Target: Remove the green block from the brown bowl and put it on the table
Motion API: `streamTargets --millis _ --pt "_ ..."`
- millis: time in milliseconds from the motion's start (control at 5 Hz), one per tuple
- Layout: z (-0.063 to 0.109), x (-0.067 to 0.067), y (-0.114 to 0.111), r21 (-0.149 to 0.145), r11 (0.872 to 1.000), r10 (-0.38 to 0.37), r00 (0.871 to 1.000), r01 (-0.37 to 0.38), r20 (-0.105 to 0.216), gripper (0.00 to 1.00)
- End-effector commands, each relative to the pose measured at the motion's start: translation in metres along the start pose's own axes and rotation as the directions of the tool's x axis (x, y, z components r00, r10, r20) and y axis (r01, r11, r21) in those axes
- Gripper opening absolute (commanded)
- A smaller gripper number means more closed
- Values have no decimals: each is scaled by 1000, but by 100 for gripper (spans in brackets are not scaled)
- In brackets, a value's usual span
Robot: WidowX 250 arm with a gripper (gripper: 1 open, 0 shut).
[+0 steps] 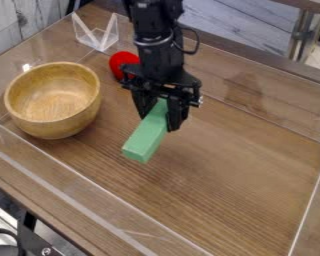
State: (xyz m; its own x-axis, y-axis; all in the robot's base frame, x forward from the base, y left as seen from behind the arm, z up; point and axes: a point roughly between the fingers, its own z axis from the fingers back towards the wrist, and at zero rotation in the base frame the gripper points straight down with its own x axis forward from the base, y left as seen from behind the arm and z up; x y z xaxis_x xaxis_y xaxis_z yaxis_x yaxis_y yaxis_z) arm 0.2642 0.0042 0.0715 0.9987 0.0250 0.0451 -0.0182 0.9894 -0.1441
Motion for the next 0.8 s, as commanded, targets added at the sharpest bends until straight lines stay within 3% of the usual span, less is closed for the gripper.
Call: streamTargets --millis 0,400,600 --pt "3 6 0 10 1000 -4 999 3 33 0" --pt "-2 7 3 20 1000 10 999 -10 35 0" --pt "-3 11 6 35 999 12 999 -13 34 100"
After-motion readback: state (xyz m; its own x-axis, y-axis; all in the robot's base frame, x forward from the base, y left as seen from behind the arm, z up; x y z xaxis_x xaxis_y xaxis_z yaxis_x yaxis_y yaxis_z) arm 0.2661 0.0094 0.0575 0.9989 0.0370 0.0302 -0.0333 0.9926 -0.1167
